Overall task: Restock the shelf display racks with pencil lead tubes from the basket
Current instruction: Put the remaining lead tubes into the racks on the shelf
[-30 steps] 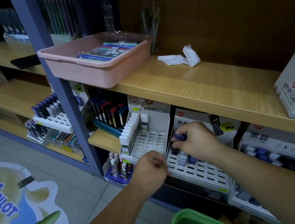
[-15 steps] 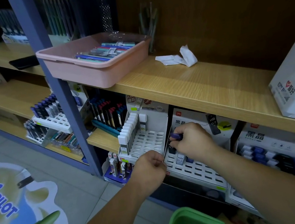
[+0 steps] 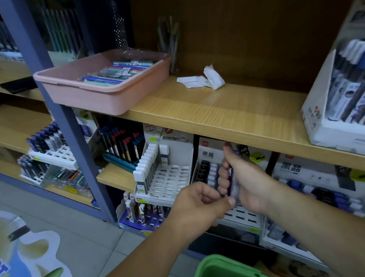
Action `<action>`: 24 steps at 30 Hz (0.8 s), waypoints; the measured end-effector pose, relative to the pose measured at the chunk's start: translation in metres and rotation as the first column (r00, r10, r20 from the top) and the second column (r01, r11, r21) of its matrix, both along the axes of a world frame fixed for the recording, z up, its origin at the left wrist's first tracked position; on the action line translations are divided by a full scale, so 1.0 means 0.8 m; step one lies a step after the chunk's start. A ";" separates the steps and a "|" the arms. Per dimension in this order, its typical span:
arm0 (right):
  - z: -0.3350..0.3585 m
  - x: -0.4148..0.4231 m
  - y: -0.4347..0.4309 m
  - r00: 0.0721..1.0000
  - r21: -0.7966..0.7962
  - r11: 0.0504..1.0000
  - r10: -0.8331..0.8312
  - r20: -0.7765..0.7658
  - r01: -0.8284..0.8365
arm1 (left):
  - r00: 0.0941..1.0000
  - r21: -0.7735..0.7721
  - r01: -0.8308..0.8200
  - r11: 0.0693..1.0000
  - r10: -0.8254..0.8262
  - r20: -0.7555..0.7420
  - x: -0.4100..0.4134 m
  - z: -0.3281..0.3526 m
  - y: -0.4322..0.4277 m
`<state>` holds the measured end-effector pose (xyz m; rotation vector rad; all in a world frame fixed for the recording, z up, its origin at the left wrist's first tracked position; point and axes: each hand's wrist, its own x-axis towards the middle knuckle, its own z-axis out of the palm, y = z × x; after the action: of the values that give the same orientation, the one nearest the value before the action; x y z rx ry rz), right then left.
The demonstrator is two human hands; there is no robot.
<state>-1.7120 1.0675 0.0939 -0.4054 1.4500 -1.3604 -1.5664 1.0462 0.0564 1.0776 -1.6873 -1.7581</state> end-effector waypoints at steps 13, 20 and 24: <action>-0.006 -0.037 0.041 0.968 -0.039 0.998 -0.047 -0.246 0.038 | 0.997 0.009 0.071 0.997 -0.072 0.015 -0.019 0.013 0.028; -0.009 -0.042 0.051 0.855 0.047 0.968 0.240 -0.460 -0.246 | 0.999 -0.022 0.051 0.998 -0.051 0.010 -0.002 -0.002 0.009; -0.017 -0.028 0.044 0.747 -0.050 0.985 0.091 -0.658 -0.164 | 0.977 -0.113 -0.052 0.992 0.074 0.202 0.014 -0.028 -0.011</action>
<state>-1.7343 1.1024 0.0801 -1.1240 1.8725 -1.2350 -1.5552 1.0375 0.0340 1.2861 -1.8246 -1.5422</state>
